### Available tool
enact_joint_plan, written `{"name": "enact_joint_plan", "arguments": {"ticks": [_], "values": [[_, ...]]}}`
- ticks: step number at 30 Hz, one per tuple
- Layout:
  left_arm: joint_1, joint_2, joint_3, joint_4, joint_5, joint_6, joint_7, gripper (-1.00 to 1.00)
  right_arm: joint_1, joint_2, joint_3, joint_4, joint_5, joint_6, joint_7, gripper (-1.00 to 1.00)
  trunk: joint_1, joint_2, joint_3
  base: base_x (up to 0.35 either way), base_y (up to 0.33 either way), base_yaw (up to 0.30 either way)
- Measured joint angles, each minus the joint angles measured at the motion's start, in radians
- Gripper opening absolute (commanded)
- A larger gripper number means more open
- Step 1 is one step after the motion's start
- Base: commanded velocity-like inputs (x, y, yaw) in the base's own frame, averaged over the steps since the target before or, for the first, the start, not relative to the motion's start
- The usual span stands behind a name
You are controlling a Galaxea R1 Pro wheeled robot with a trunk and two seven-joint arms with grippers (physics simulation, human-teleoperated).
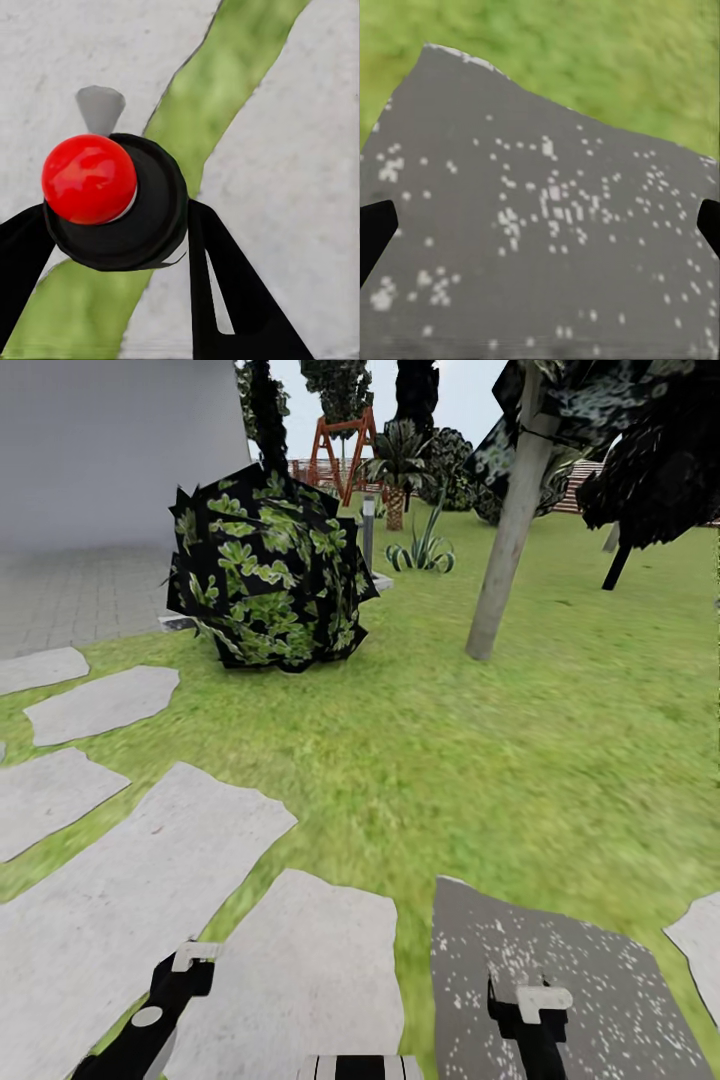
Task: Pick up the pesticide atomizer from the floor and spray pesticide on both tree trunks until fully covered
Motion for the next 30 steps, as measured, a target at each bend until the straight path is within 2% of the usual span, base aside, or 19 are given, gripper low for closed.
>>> {"name": "enact_joint_plan", "arguments": {"ticks": [7,11,17,30], "values": [[0.042,0.000,0.004,0.000,0.017,-0.003,0.009,-1.00,0.001,0.000,0.001,0.062,0.001,-0.038,0.000,1.00,-0.003,0.002,0.038,0.000,0.000,0.000],[0.082,0.001,0.033,0.000,0.029,-0.006,0.009,-1.00,0.002,0.000,0.001,0.076,0.001,-0.040,0.002,1.00,-0.005,0.003,0.059,0.000,0.000,0.000],[0.117,0.001,0.050,0.000,0.033,-0.009,0.008,-1.00,0.001,0.001,0.002,0.089,0.001,-0.040,0.004,1.00,-0.008,0.004,0.092,0.000,0.000,0.000],[0.136,0.001,0.052,0.000,0.033,-0.011,0.006,-1.00,0.001,0.010,0.004,0.092,0.001,-0.039,0.004,1.00,-0.014,0.007,0.148,0.000,0.000,0.000]]}}
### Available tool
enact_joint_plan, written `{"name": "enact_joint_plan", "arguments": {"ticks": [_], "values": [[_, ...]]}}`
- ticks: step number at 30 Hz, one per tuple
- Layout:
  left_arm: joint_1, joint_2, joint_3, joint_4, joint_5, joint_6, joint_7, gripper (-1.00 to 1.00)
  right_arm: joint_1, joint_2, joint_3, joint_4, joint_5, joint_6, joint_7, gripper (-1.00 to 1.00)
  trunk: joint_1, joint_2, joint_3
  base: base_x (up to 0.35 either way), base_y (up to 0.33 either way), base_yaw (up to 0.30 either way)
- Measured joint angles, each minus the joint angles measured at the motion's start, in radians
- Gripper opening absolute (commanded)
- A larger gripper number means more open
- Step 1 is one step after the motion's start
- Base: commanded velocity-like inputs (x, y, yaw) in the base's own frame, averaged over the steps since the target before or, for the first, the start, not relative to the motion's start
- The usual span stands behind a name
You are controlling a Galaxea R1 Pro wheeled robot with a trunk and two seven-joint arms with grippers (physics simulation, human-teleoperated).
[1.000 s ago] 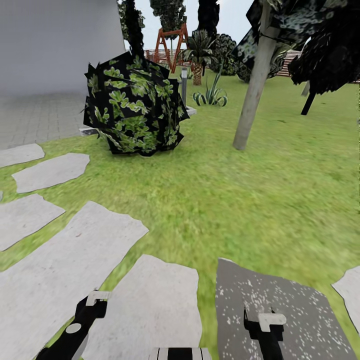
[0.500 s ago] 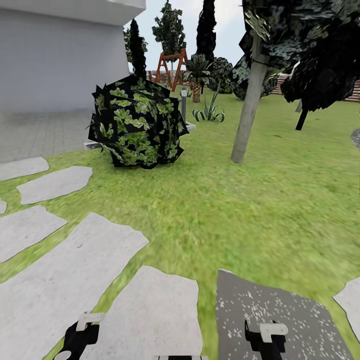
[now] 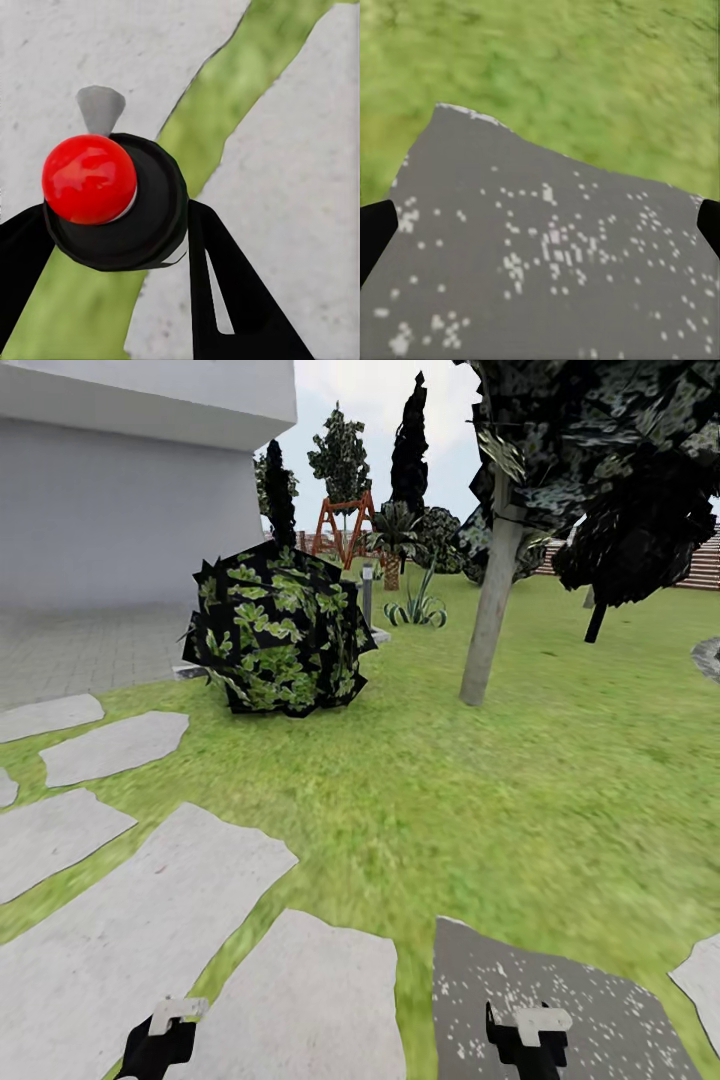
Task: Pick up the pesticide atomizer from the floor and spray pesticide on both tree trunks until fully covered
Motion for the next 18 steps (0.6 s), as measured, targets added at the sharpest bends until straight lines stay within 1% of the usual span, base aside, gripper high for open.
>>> {"name": "enact_joint_plan", "arguments": {"ticks": [2,14,17,18], "values": [[0.003,0.000,0.000,-0.001,0.001,0.000,0.000,-1.00,0.000,0.000,0.000,0.000,0.000,0.000,0.000,1.00,-0.001,0.000,0.008,0.000,0.000,0.000],[0.005,0.002,0.002,-0.003,0.006,0.001,0.001,-1.00,0.000,0.000,-0.001,-0.001,0.000,0.001,-0.001,1.00,-0.047,0.084,0.045,0.000,0.000,0.000],[0.005,0.004,0.002,-0.003,0.013,0.001,-0.003,-1.00,0.000,0.001,0.000,0.000,0.000,0.001,-0.001,1.00,-0.058,0.105,0.055,0.000,0.000,0.041],[0.005,0.004,0.002,-0.004,0.024,0.001,-0.006,-1.00,0.000,0.001,0.000,0.000,0.000,0.001,-0.001,1.00,-0.062,0.112,0.058,0.000,0.000,0.167]]}}
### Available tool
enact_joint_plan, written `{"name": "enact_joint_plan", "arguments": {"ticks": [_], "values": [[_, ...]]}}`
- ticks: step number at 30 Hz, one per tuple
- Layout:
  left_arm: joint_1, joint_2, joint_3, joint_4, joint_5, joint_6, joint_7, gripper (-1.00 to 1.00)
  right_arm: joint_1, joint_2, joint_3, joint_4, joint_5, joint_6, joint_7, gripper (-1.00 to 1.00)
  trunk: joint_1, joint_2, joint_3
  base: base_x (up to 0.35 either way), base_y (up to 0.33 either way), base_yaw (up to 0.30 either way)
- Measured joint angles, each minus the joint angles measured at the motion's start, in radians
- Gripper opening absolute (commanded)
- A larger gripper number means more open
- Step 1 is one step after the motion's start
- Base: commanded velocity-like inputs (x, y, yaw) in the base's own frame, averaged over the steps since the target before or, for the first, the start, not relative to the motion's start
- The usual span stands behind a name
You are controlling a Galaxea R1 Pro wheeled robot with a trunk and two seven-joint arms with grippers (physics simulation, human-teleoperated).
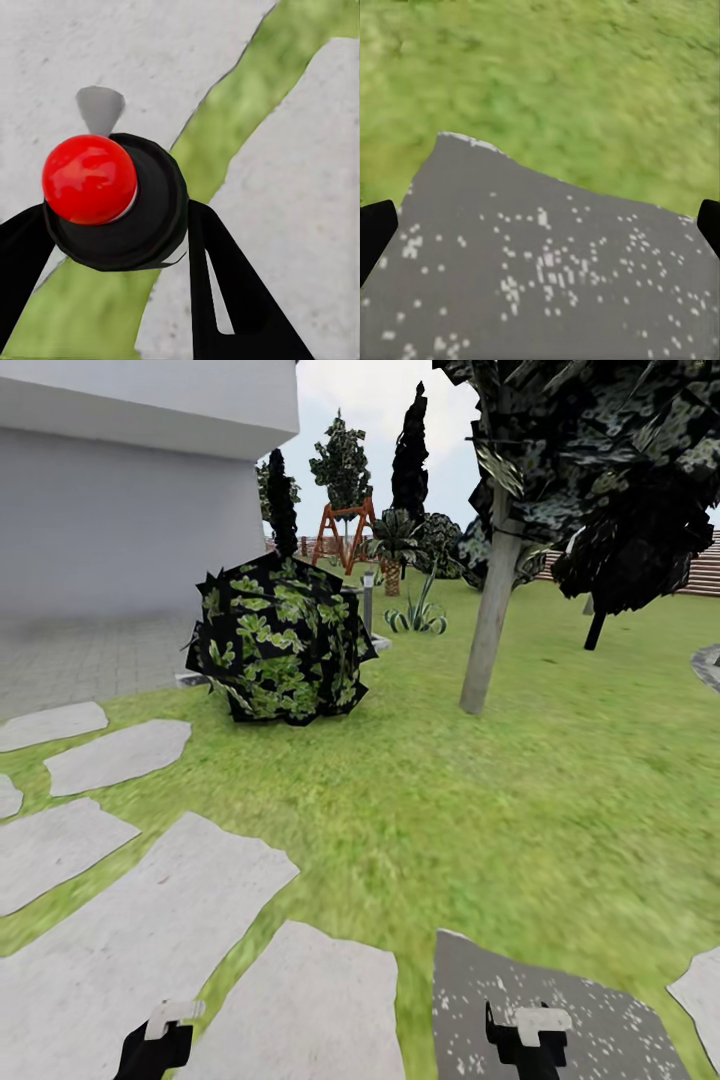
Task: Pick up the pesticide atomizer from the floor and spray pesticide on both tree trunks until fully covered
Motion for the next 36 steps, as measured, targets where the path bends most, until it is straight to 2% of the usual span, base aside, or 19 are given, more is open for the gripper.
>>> {"name": "enact_joint_plan", "arguments": {"ticks": [14,26,36], "values": [[0.000,0.000,0.000,-0.003,0.011,0.000,0.000,-1.00,0.000,0.000,0.000,0.000,0.000,0.000,0.000,1.00,-0.054,0.098,0.044,0.000,0.000,0.266],[0.000,-0.003,-0.002,-0.008,0.012,0.002,0.008,-1.00,0.000,0.001,0.000,0.000,0.001,0.000,0.000,1.00,-0.054,0.098,0.046,-0.015,0.013,0.277],[0.000,-0.004,0.000,0.001,0.012,0.005,0.011,-1.00,0.000,0.002,0.000,0.000,0.002,0.000,0.000,1.00,-0.054,0.098,0.050,-0.177,0.236,0.277]]}}
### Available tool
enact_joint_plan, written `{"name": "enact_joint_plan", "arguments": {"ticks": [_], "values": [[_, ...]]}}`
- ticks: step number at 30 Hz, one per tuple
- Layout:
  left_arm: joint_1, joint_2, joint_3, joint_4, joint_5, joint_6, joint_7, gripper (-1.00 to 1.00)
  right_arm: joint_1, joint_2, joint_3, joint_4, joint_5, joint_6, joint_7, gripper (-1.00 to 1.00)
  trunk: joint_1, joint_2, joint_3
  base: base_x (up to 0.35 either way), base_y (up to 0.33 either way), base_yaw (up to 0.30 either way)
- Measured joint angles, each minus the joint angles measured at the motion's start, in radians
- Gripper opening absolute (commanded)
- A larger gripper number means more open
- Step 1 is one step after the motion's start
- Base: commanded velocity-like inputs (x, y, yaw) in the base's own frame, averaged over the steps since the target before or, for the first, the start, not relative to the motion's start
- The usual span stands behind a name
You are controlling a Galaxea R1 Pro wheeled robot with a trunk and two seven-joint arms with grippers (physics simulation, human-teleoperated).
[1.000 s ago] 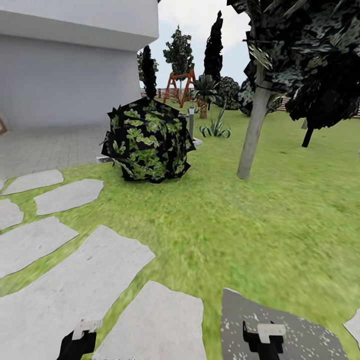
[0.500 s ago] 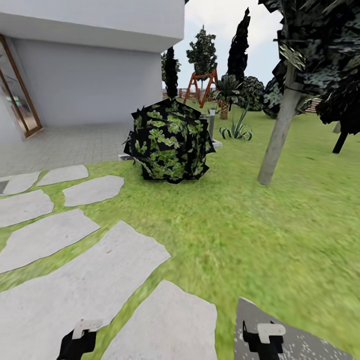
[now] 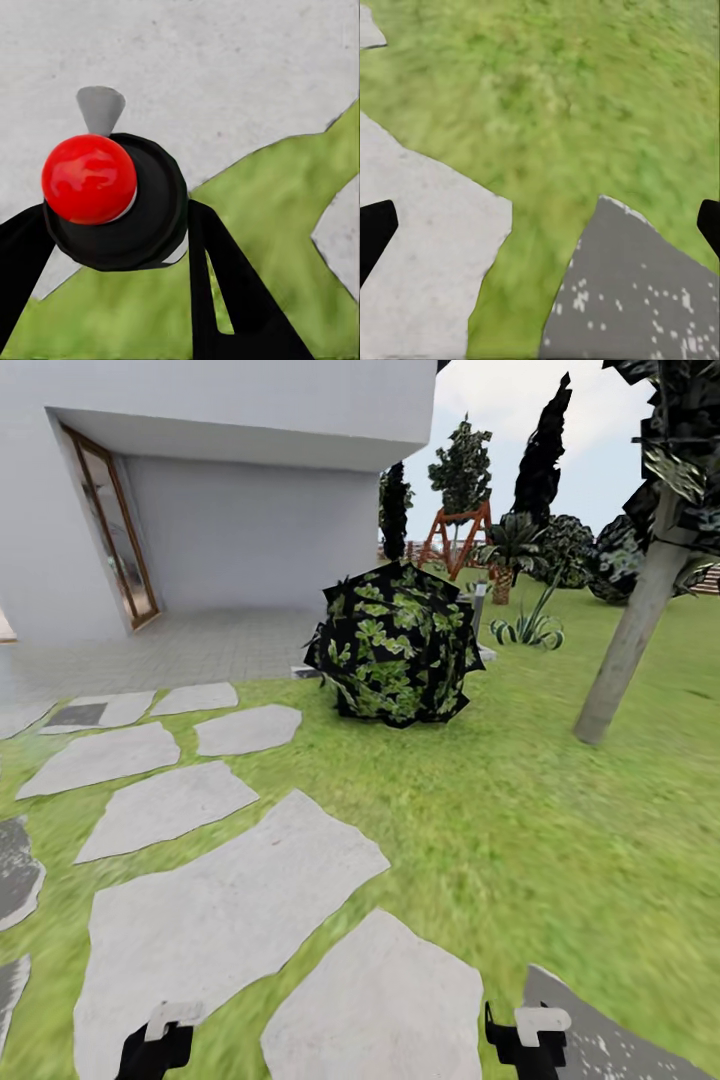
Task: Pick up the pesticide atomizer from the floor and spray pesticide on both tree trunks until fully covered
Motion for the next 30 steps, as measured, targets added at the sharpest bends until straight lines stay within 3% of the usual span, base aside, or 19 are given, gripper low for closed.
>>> {"name": "enact_joint_plan", "arguments": {"ticks": [16,30], "values": [[0.000,0.001,0.000,0.002,-0.001,0.000,0.000,-1.00,0.000,0.000,0.000,0.000,-0.001,0.000,0.000,1.00,0.000,0.000,0.008,-0.125,0.274,0.277],[0.000,0.001,0.000,0.002,0.000,0.000,0.000,-1.00,0.000,0.000,0.000,0.000,-0.001,0.000,0.000,1.00,0.000,0.000,0.016,-0.006,0.014,0.277]]}}
